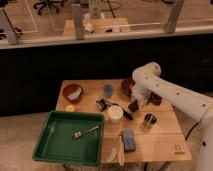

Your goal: Place eraser in paper cup

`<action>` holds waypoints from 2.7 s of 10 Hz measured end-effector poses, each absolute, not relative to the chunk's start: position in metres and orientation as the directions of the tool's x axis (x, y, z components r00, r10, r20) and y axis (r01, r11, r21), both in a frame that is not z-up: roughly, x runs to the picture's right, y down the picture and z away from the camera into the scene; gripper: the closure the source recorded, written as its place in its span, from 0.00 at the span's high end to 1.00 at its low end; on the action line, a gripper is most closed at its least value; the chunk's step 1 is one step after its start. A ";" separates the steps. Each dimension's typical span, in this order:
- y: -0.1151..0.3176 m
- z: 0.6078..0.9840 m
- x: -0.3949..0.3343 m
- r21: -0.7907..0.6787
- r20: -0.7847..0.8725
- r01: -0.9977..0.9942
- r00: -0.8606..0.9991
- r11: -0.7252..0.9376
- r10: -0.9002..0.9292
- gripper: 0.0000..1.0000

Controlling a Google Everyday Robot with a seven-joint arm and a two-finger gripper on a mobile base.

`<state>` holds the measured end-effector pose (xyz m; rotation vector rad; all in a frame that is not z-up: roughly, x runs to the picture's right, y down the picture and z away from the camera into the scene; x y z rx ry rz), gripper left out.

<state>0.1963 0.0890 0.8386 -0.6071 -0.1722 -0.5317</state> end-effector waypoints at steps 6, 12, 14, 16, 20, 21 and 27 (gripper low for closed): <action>0.081 0.836 0.195 -0.422 0.500 0.492 0.827 0.762 -0.257 0.00; 0.038 0.790 0.239 -0.327 0.821 0.319 0.562 0.889 0.100 0.00; 0.017 0.777 0.257 -0.297 0.826 0.274 0.554 0.915 0.103 0.00; 0.013 0.777 0.257 -0.293 0.826 0.270 0.555 0.917 0.100 0.00; 0.022 0.779 0.251 -0.241 0.831 0.130 0.539 0.962 0.135 0.00; 0.022 0.777 0.240 -0.227 0.839 0.108 0.526 0.968 0.139 0.00; 0.038 0.779 0.204 -0.288 0.842 0.021 0.481 0.957 0.243 0.00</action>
